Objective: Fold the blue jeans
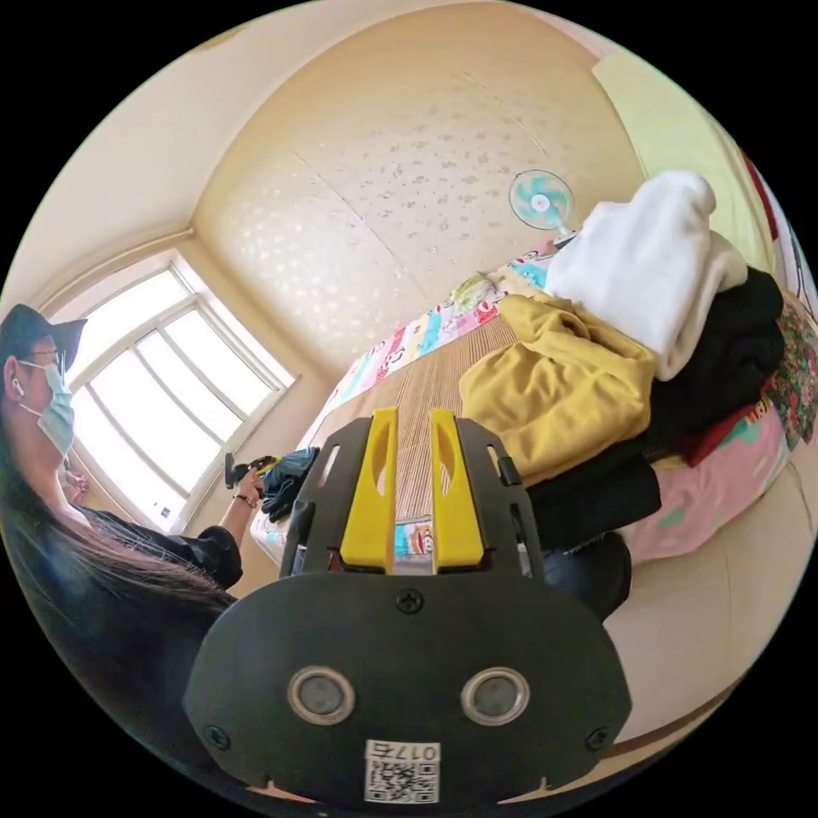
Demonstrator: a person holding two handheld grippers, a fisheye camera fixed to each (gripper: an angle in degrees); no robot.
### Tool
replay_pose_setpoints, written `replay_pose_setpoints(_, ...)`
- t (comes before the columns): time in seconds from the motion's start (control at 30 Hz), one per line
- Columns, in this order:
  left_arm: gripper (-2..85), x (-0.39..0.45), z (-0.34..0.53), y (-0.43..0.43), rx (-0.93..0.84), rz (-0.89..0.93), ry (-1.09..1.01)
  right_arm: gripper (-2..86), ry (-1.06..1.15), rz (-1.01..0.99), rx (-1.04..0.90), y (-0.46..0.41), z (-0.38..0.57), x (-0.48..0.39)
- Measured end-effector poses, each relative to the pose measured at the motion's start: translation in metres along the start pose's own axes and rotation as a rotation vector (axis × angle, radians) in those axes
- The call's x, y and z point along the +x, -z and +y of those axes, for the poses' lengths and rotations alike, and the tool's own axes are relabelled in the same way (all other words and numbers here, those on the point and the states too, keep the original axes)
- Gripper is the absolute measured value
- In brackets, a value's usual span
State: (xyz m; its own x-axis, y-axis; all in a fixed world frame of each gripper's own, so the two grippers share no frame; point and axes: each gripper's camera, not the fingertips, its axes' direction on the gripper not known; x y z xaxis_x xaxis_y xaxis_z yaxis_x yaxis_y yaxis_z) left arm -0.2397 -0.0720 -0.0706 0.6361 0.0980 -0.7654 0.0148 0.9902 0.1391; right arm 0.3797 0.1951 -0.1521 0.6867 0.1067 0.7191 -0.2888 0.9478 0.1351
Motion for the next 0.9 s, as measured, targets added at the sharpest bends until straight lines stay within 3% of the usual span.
replay_pose_setpoints(0.13, 0.1, 0.126, 0.015, 0.050, 0.112, 0.502, -0.405, 8.5, 0.103, -0.071, -0.106, -0.068, 0.009, -0.026)
replay_pose_setpoints(0.2, 0.6, 0.155, 0.023, 0.049, 0.076, 0.612, -0.472, 9.8, 0.120, -0.140, -0.142, -0.101, 0.020, -0.035)
replay_pose_setpoints(0.37, 6.5, 0.175, 0.069, -0.029, -0.273, 0.464, -0.447, 13.4, 0.059, -0.273, -0.285, -0.187, 0.066, -0.043)
replay_pose_setpoints(0.47, 8.0, 0.138, 0.121, -0.072, -0.380, 0.384, -0.239, 14.4, 0.064, -0.293, -0.355, -0.229, 0.109, -0.053)
replay_pose_setpoints(0.6, 9.7, 0.048, 0.192, -0.062, -0.244, 0.468, 0.187, 15.4, 0.218, -0.312, -0.564, -0.293, 0.177, -0.107)
replay_pose_setpoints(0.67, 9.8, 0.018, 0.228, -0.023, -0.041, 0.334, 0.343, 15.2, 0.293, -0.340, -0.562, -0.304, 0.199, -0.136)
replay_pose_setpoints(0.73, 10.0, 0.001, 0.273, 0.023, 0.178, 0.078, 0.522, 15.1, 0.366, -0.422, -0.603, -0.322, 0.224, -0.168)
replay_pose_setpoints(0.9, 11.9, -0.025, 0.271, -0.003, 0.032, 0.100, 0.563, 15.3, 0.423, -0.499, -0.708, -0.361, 0.271, -0.200)
